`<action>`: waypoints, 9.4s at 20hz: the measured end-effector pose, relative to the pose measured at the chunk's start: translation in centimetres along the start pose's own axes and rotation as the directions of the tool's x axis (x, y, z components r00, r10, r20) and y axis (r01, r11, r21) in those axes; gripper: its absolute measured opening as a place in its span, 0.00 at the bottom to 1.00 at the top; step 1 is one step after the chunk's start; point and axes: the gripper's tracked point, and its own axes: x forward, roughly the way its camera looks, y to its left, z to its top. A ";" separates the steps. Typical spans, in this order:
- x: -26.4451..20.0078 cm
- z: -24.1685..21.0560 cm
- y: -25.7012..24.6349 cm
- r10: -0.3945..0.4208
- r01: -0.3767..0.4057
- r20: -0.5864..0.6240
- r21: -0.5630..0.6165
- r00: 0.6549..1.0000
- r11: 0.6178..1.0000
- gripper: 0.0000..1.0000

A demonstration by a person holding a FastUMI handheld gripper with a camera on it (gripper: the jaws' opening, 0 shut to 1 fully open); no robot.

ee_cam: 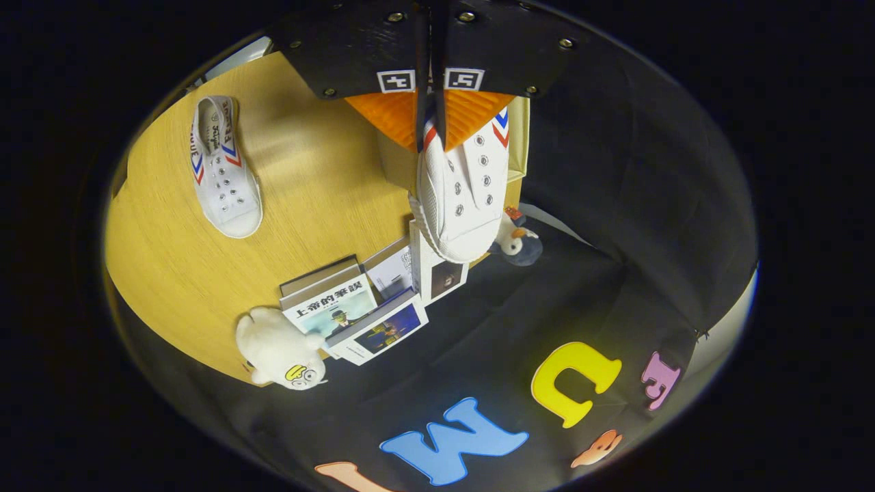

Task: Open the storage box then place both shoes into the box .Put the left shoe in first, then the right shoe, with the right side of both shoes facing outward in a uniform manner.

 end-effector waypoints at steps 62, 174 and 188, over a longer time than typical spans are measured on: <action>2.0 -3.2 3.6 -0.072 0.072 0.015 -0.401 0.997 0.913 0.98; 3.9 -3.9 5.0 -0.166 0.195 0.126 -0.270 0.978 0.943 0.54; -9.1 6.1 3.3 -0.074 0.265 0.403 -0.442 0.912 0.857 0.99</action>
